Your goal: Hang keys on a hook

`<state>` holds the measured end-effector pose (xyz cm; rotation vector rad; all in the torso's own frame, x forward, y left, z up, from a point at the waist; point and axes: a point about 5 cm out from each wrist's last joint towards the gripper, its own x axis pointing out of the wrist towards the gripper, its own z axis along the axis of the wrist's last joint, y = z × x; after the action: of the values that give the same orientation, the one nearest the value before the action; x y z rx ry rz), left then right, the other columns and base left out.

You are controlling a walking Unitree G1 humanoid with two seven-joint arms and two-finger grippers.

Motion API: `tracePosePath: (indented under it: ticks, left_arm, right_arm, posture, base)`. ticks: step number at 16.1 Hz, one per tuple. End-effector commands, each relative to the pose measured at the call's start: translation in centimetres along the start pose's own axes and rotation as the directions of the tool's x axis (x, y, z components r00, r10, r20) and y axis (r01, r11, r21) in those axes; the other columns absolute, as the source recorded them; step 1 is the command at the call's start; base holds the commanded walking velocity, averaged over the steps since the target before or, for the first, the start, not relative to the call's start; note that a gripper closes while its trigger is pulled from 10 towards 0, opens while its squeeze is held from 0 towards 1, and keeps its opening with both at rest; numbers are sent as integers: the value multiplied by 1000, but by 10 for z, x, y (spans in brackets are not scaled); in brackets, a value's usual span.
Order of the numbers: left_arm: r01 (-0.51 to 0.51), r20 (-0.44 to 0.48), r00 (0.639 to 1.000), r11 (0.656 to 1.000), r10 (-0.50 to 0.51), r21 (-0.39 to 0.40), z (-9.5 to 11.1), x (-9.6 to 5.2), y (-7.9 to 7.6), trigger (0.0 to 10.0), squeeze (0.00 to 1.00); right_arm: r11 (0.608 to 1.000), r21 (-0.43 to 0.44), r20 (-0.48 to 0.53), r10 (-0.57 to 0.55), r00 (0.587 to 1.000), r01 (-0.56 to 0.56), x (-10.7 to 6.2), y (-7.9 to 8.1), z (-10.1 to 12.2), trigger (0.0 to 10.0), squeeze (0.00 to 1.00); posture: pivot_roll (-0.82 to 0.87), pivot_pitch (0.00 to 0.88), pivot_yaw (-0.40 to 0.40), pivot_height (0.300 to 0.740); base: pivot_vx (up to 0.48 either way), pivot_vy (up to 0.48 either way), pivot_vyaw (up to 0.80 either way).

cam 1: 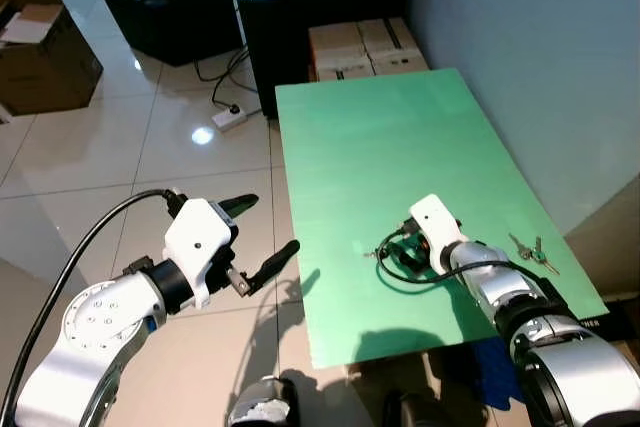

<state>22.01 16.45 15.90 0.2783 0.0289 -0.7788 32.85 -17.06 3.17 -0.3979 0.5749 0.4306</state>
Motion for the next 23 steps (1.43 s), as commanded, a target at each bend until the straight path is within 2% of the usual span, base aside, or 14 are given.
tracePosePath:
  ticks: [1, 2, 5, 6, 7, 9, 10, 14, 23]
  left_arm:
    - [12, -4, 1000, 1000, -12, 8, 2, -3, -1, 10000, 0]
    - [14, -5, 1000, 1000, -13, 9, 2, -4, 0, 10000, 0]
    - [12, -6, 1000, 1000, -12, 16, 3, -4, 3, 10000, 0]
    - [10, -3, 1000, 1000, -10, 22, 4, -4, 5, 10000, 0]
    - [8, -1, 1000, 1000, -8, 24, 4, -4, 6, 10000, 0]
    - [1, 2, 1000, 1000, -1, 28, 3, -4, 7, 10000, 0]
    - [0, 3, 1000, 1000, 0, 28, 3, -4, 7, 10000, 0]
    - [-2, 4, 1000, 1000, 2, 26, 3, -5, 8, 10000, 0]
    - [4, -1, 1000, 1000, -4, 23, 3, -8, 6, 10000, 0]
  right_arm:
    - [999, 31, -28, -30, 999, 31, 1, 1, -2, 10000, 404]
    - [993, 96, -31, -62, 998, 65, 3, 2, -2, 10000, 0]
    - [973, 218, -35, -74, 997, 80, 7, 11, 1, 10000, 0]
    - [950, 286, -35, -116, 993, 122, 9, 14, 4, 10000, 0]
    - [941, 308, -34, -136, 990, 140, 9, 15, 5, 10000, 0]
    - [891, 398, -64, -210, 976, 218, 11, 17, 7, 10000, 0]
    - [873, 413, -92, -245, 965, 260, 11, 18, 6, 10000, 0]
    - [838, 413, -155, -321, 934, 356, 11, 20, 0, 10000, 0]
    - [807, 447, -225, -317, 921, 387, 11, 34, -12, 10000, 0]
  posture:
    - [174, 130, 74, 740]
    - [177, 130, 77, 740]
    - [182, 133, 81, 740]
    - [182, 133, 81, 740]
    - [182, 133, 81, 740]
    - [178, 119, 78, 740]
    - [179, 116, 75, 740]
    - [182, 120, 74, 740]
    - [189, 123, 77, 740]
  base:
    - [0, 0, 0]
    - [0, 0, 0]
    - [0, 0, 0]
    - [0, 0, 0]
    - [0, 0, 0]
    - [0, 0, 0]
    - [0, 0, 0]
    - [0, 0, 0]
    - [0, 0, 0]
